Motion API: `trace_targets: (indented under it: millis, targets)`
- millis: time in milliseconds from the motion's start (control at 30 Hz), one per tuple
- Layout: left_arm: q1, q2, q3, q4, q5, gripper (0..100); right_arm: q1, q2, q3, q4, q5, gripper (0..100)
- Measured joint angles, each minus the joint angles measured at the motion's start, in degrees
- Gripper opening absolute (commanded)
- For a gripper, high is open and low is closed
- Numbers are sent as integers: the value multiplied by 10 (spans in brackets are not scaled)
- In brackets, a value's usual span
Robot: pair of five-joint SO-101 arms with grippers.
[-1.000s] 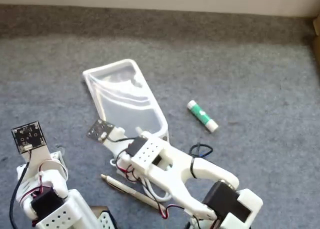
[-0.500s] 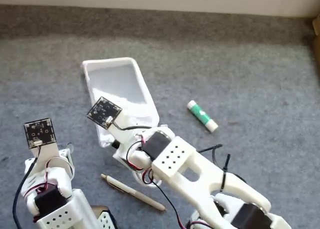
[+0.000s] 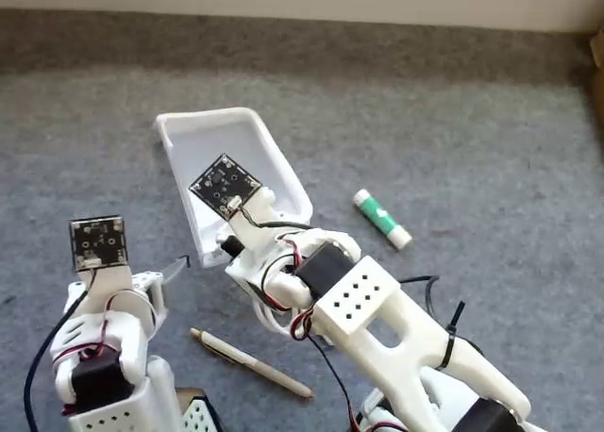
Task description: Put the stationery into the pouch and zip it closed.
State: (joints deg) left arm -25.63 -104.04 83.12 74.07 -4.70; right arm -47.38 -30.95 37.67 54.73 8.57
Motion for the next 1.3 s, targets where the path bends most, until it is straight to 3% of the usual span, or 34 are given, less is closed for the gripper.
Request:
trace_targets:
  millis: [300,867,1067,1300]
  targets:
    - [130,0,-25,12,0,373,1,0,0,0,0,5]
    - [140,0,-25,18,0,372,1,0,3,0,0,5]
    - [140,3,25,-54,0,370,1,0,4,0,0,5]
    - [120,2,27,-69,0,264,1,0,6,0,0,5]
